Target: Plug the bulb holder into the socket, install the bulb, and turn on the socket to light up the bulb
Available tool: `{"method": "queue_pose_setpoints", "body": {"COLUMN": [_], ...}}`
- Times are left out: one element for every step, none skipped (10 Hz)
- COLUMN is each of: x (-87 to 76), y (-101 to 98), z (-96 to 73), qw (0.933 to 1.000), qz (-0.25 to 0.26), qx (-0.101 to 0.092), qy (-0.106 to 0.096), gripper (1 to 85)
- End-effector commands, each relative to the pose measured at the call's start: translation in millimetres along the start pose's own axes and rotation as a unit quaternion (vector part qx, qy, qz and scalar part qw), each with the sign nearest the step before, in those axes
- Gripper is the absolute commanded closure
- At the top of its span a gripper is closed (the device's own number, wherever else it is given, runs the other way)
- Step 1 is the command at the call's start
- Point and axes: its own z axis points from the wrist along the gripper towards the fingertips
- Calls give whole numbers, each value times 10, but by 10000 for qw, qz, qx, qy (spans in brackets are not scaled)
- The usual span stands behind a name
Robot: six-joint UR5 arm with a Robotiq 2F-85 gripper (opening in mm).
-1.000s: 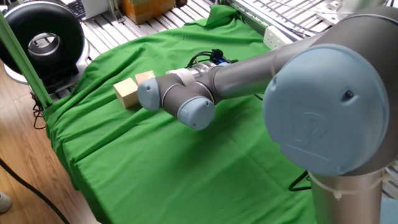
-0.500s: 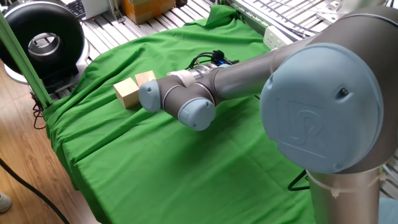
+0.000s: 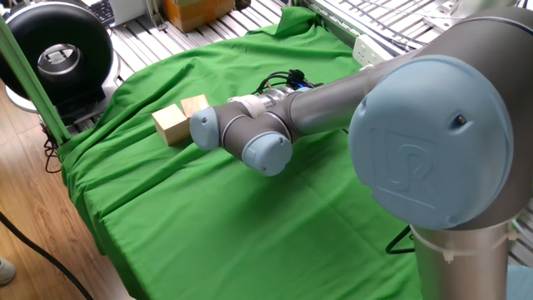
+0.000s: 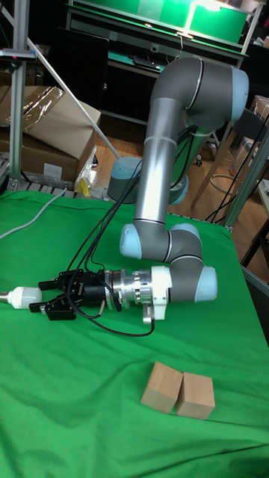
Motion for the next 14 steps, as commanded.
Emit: {"method": "queue_pose_setpoints", "body": {"x": [-26,-37,-34,-34,-38,-44,-47,-43,-37,-29,-22,-18,-14,-5], "y": [42,27,14,-1,-7,1,10,13,12,11,6,14,31,47], "z": [84,99,104,106,114,115,112,111,111,111,112,112,112,110], "qw": [10000,9999,9999,9999,9999,9999,9999,9999,9999,9999,9998,9998,9998,9997], "qz": [71,79,87,95,102,110,117,117,125,140,171,202,217,232], "qx": [13,56,80,103,103,79,56,50,51,52,62,47,17,-14], "qy": [-66,-95,-90,-85,-85,-90,-88,-79,-72,-57,-43,-34,-30,-26], "gripper": [217,230,243,260,273,273,273,273,277,297,367,433,490,540]}}
